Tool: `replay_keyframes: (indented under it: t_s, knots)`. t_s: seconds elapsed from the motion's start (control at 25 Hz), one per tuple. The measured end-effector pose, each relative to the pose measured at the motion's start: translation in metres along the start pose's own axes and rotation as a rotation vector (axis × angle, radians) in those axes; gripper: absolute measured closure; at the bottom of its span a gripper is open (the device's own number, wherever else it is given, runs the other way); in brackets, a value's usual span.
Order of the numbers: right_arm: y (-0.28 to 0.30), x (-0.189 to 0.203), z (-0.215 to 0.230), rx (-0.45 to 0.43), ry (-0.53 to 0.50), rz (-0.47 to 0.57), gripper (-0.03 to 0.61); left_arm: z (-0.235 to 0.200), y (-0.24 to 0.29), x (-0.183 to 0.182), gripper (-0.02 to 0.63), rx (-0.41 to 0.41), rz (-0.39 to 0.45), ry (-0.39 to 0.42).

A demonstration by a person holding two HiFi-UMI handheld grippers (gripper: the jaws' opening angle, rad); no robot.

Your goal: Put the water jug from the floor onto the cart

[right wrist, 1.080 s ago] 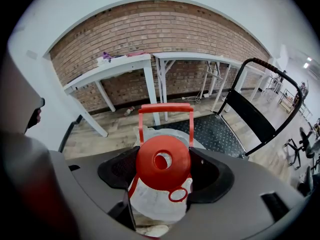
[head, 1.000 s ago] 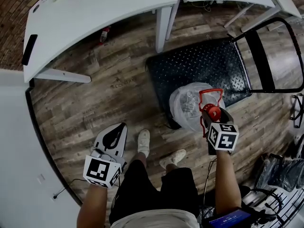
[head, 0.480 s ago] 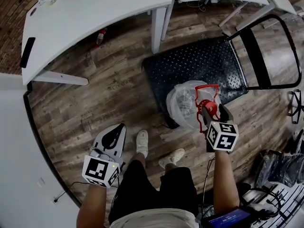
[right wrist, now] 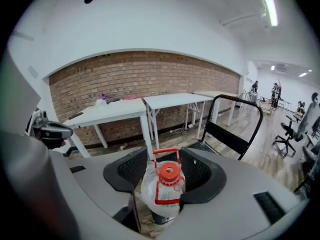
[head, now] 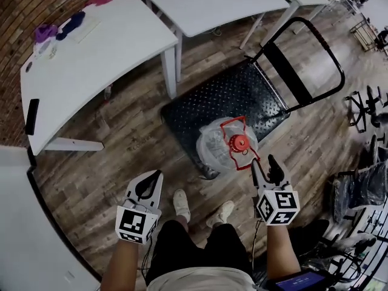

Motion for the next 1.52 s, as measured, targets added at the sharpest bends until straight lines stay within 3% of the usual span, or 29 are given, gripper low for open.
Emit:
replay_keyframes:
  t_s: [0.08,0.32,0.72,0.96,1.24,1.52]
  knots:
    - [-0.031,-0.008,-0.003,0.029,0.014,0.044,0.39,0.003,-0.001,-0.014,0.615,0.036,0.011,0.027]
    - [-0.098,-0.01,-0.01,0.053,0.034,0.102,0.431,0.023,-0.012,-0.042,0.615,0.087,0.051,0.042]
    - [-0.189,0.014,0.005,0.128,0.092,0.134,0.572,0.101,-0.047,-0.073,0.615,0.131,0.115,0.042]
    - [-0.263,0.027,0.018,0.134,0.101,0.207,0.574,0.163,-0.089,-0.077,0.615,0.147,0.171,0.067]
    - [-0.348,0.039,0.002,0.102,0.082,0.285,0.575,0.23,-0.154,-0.068,0.615,0.174,0.198,0.107]
    - [-0.395,0.054,-0.024,0.064,0.03,0.303,0.577,0.264,-0.213,-0.069,0.615,0.173,0.248,0.126]
Point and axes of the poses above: the fingertips, and each gripper's own axes: y forward along the fingers, z to its right, x out of its underside, the point moved 4 cm from there along -y, backward along the fingers
